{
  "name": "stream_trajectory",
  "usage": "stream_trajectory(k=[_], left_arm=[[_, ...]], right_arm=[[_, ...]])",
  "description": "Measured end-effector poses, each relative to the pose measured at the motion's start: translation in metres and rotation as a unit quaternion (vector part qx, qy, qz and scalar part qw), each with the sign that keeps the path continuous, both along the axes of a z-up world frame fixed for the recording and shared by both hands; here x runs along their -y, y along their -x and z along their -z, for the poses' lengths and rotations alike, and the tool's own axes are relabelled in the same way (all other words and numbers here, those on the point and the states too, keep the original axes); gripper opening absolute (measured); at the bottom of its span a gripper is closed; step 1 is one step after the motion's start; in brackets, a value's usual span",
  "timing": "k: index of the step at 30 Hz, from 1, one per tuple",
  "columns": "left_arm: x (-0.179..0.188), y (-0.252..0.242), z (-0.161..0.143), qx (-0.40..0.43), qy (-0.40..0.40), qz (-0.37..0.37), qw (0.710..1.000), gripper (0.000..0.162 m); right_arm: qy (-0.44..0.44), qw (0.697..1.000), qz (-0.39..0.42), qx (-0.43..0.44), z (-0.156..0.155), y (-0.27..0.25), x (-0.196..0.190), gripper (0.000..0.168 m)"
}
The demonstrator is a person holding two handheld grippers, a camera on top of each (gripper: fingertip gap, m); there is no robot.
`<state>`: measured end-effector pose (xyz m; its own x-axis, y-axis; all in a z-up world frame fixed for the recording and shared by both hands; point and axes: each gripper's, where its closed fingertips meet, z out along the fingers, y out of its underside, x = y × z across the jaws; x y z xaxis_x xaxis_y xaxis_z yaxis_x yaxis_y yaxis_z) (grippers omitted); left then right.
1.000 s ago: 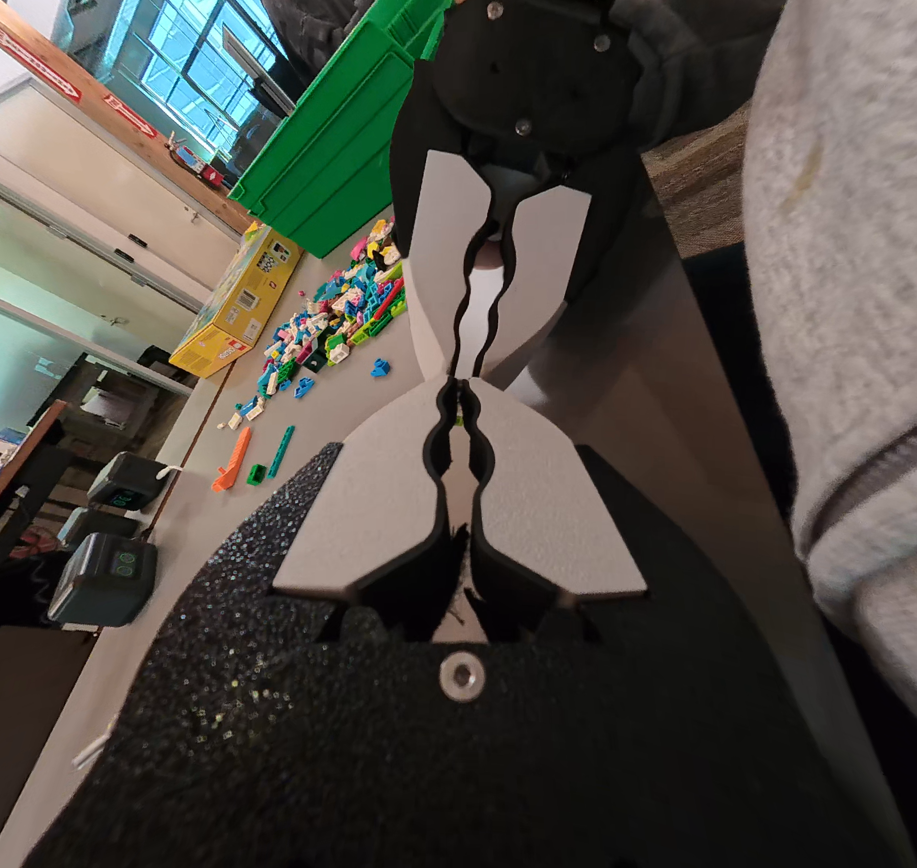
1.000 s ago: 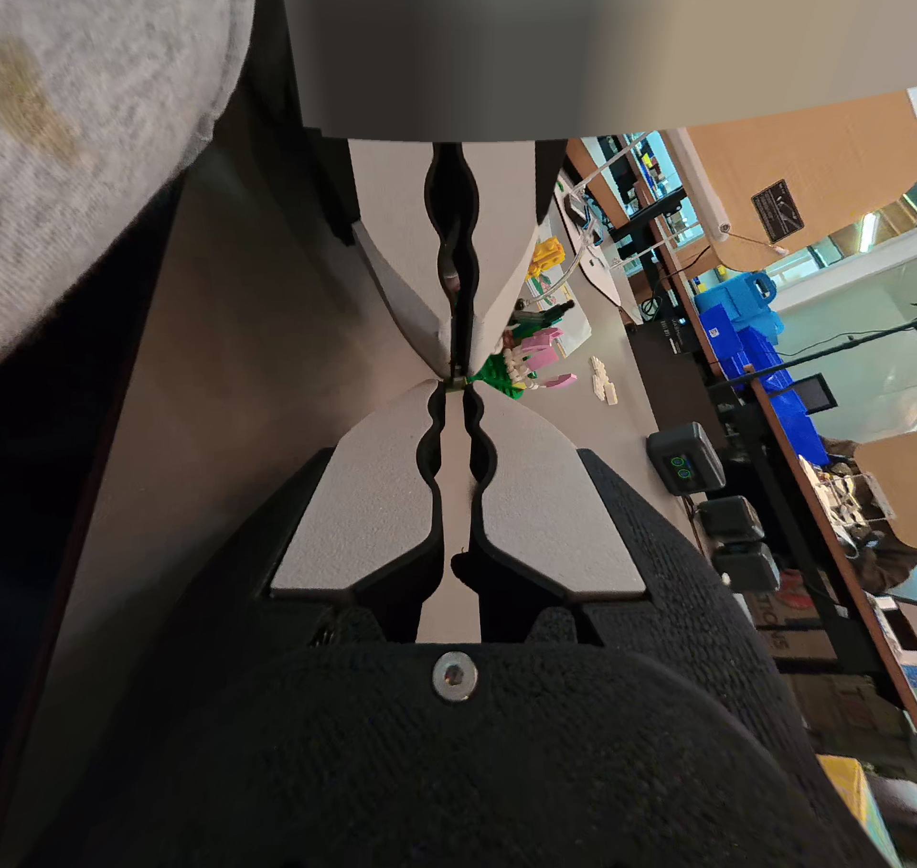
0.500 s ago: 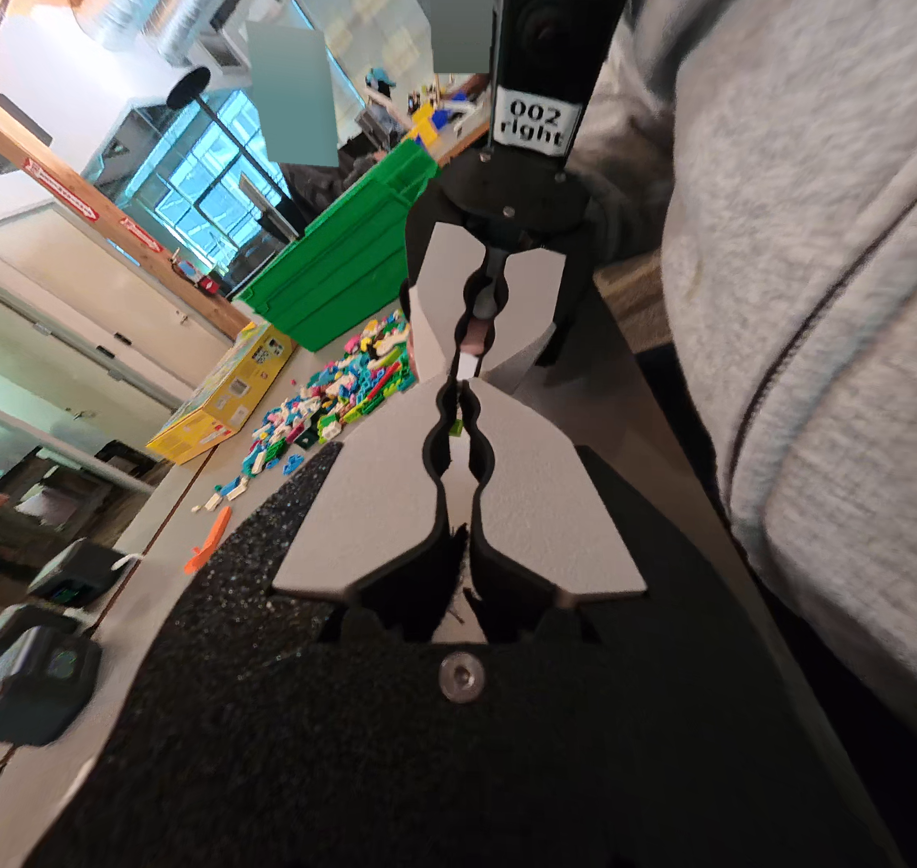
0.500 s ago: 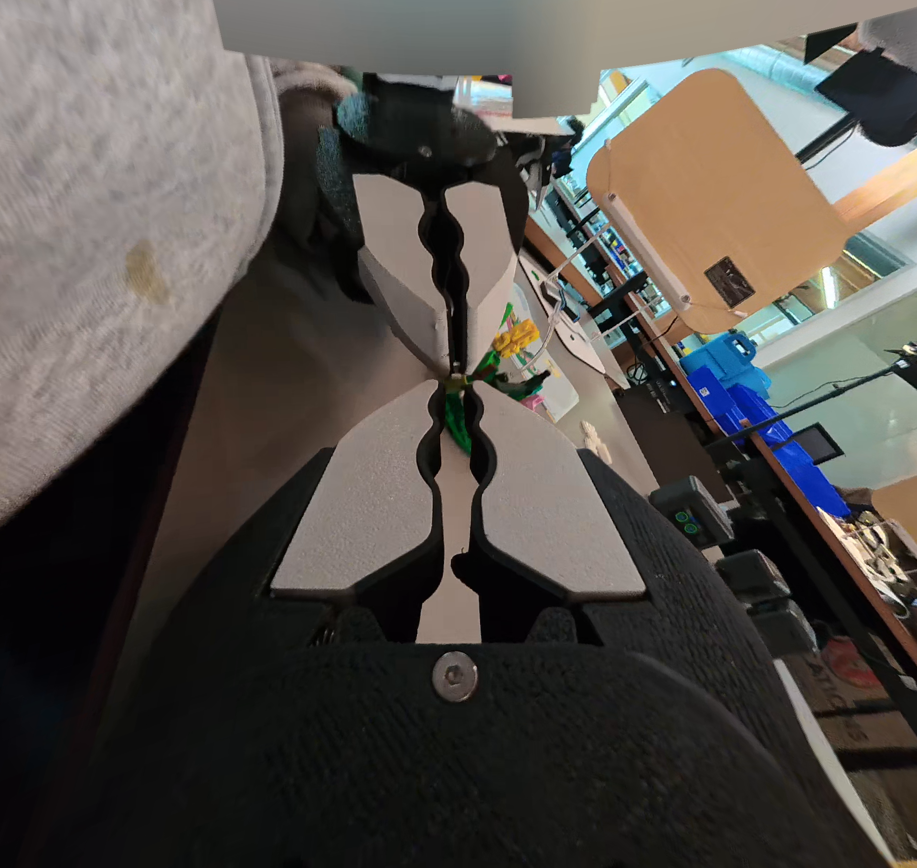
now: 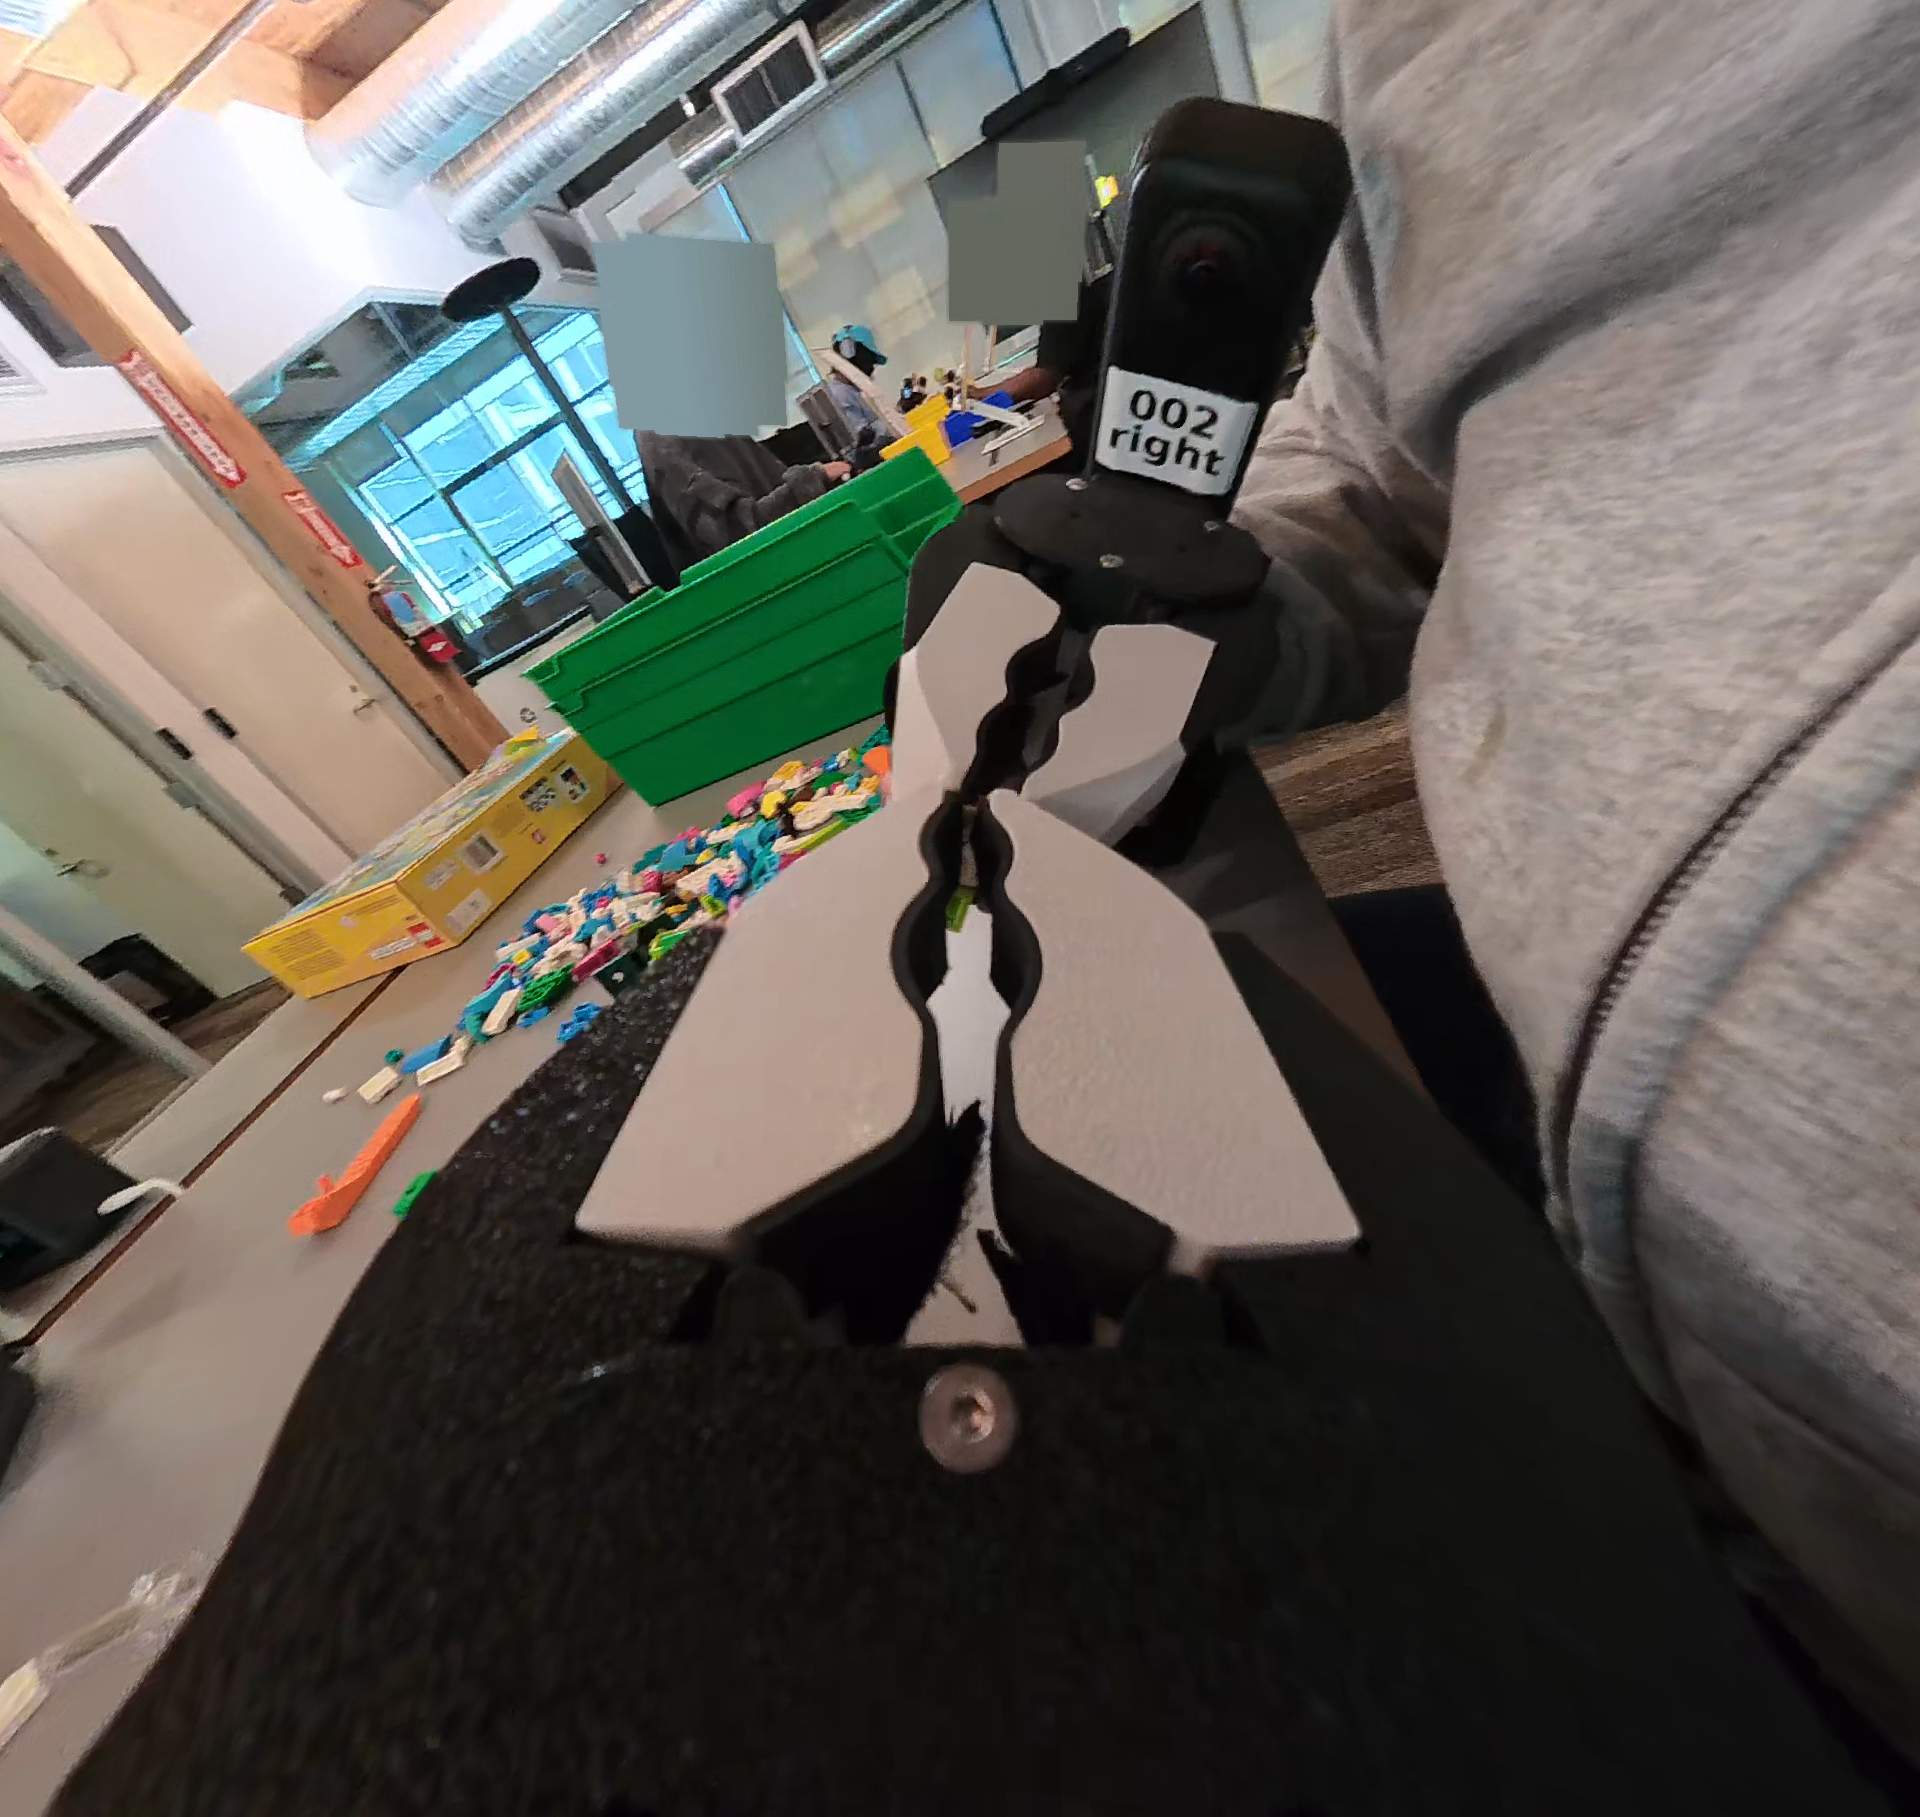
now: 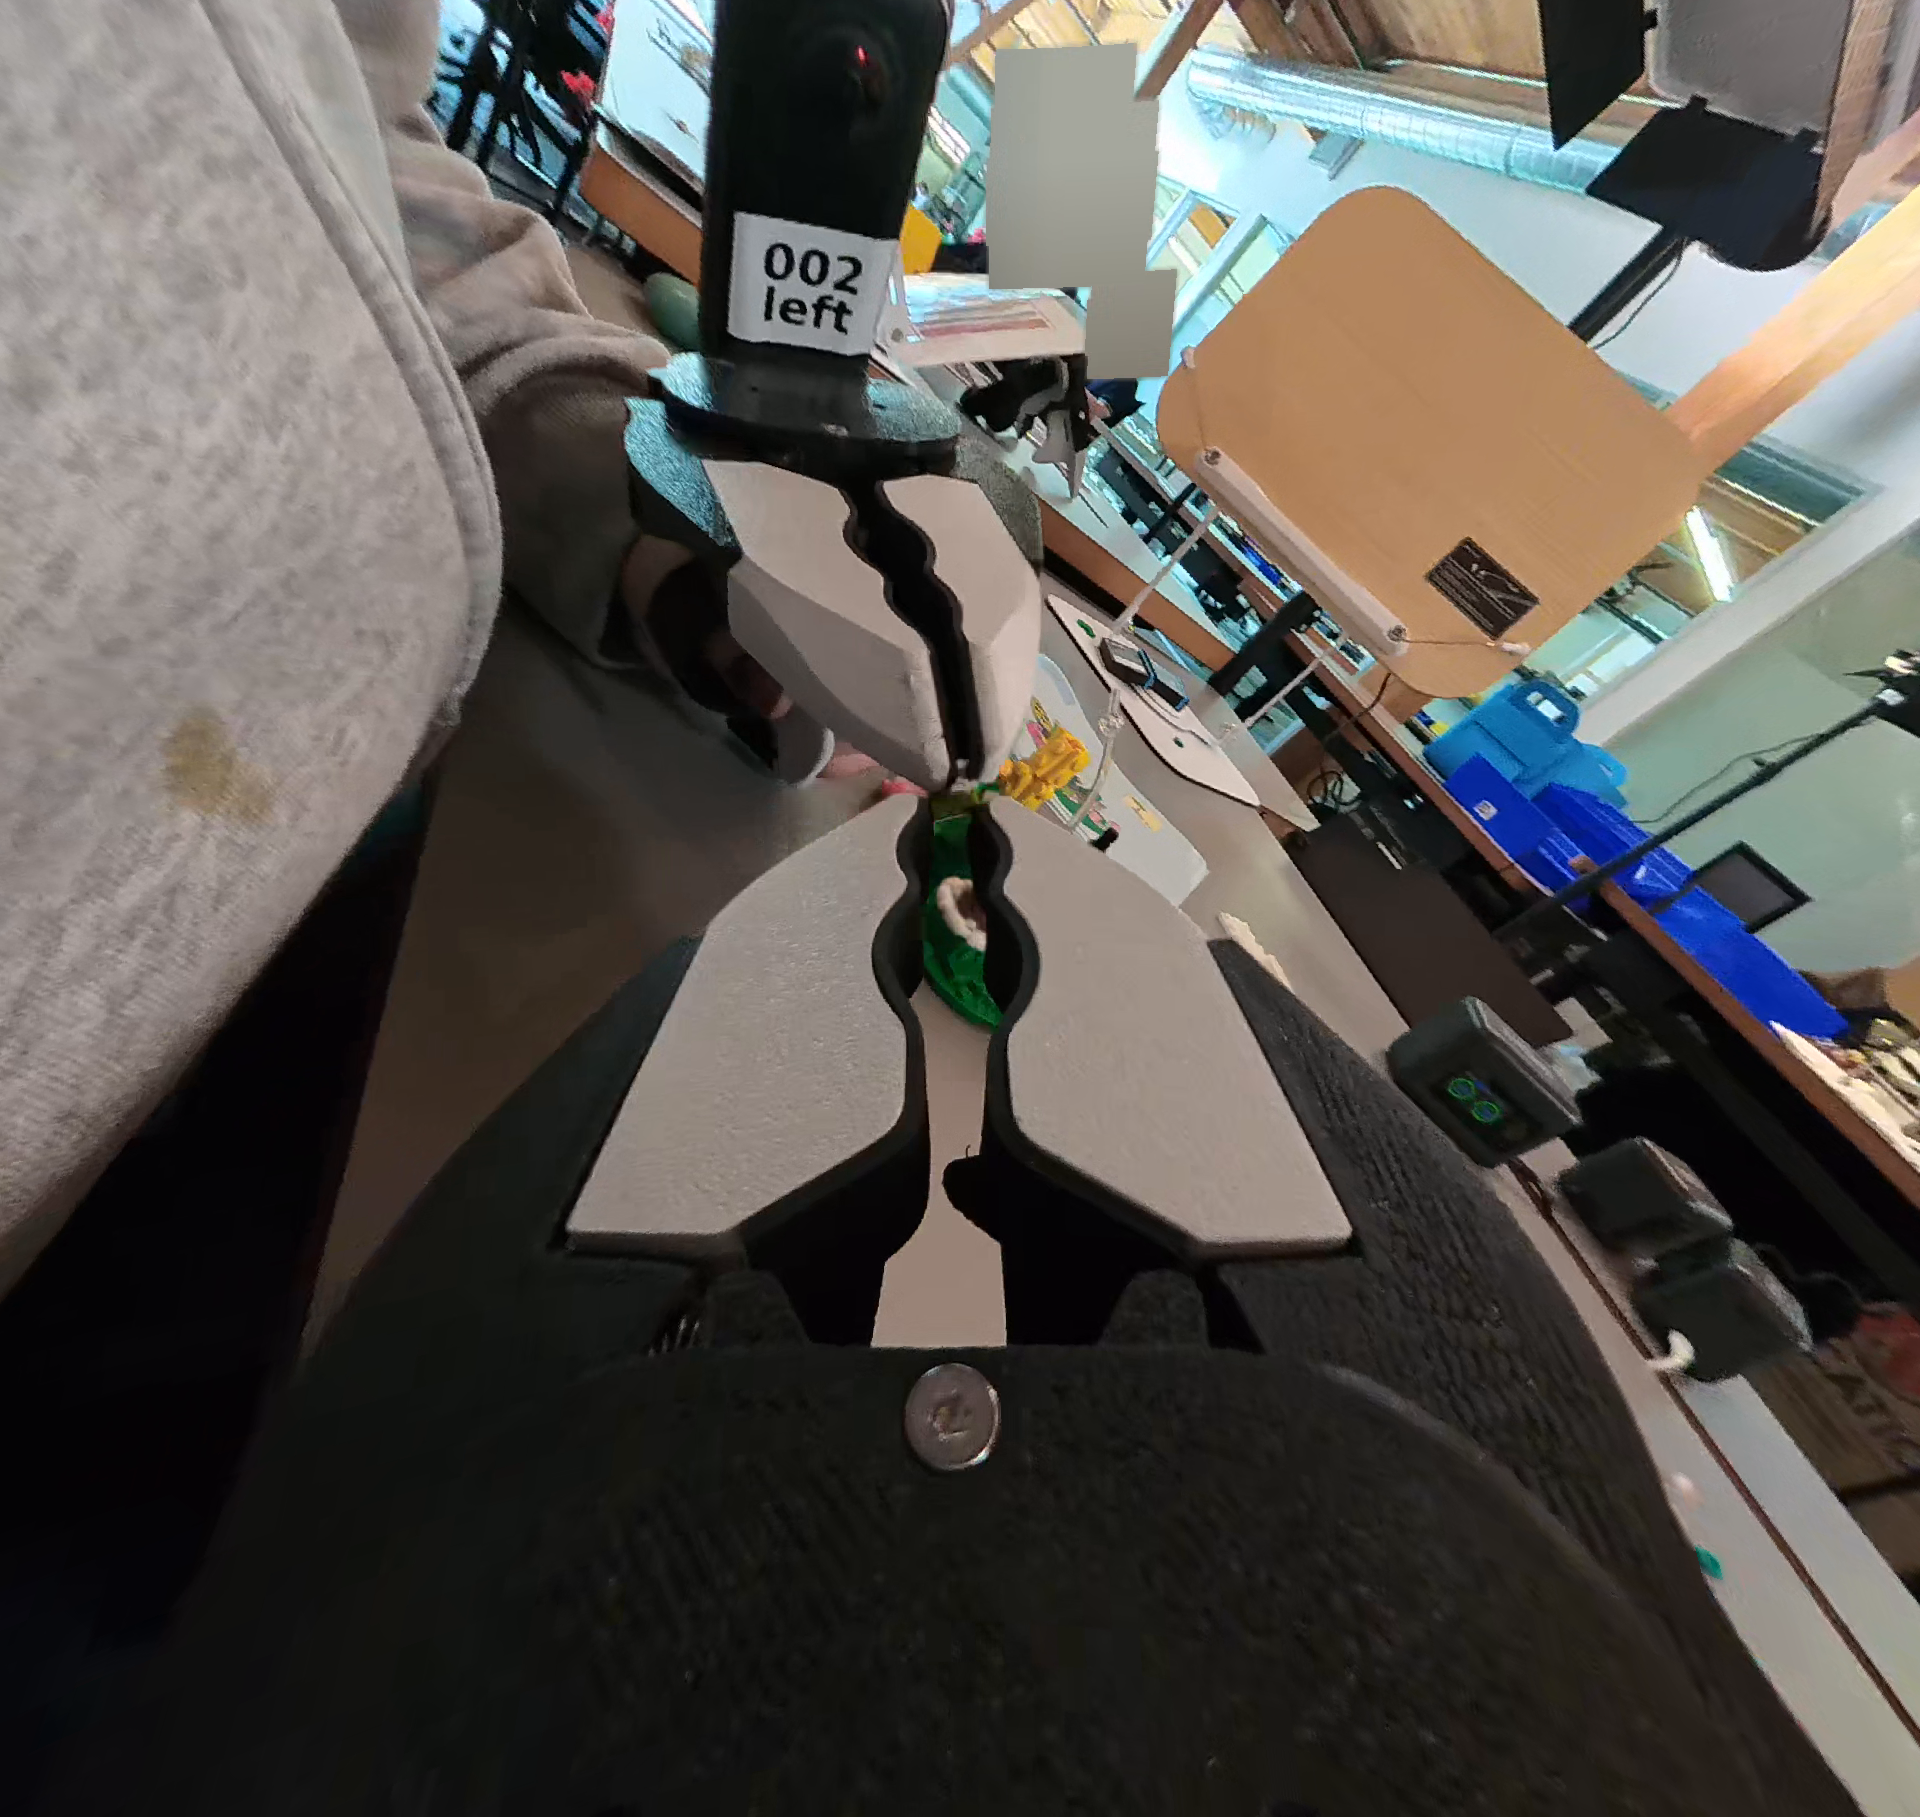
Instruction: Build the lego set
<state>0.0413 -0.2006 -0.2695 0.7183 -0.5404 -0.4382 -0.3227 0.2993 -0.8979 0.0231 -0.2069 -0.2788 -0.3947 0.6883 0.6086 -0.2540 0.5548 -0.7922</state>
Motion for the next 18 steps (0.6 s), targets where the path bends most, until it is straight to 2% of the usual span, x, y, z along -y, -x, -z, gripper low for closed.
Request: stream_trajectory(k=[6,10,15,18], left_arm=[[-0.004,0.002,0.005,-0.028,0.002,-0.030,0.999,0.005],[-0.002,0.006,0.009,-0.041,0.012,-0.034,0.999,0.000],[-0.005,0.012,0.018,-0.049,0.048,-0.041,0.997,0.000],[-0.007,0.025,0.019,-0.050,0.071,-0.069,0.994,0.000]], right_arm=[[-0.022,0.999,0.026,0.010,0.009,0.005,-0.008,0.006],[-0.029,0.999,0.027,0.012,0.012,0.007,-0.007,0.006],[-0.047,0.998,0.038,0.016,0.016,0.008,-0.011,0.006],[-0.091,0.993,0.072,0.038,0.028,0.015,-0.022,0.006]])
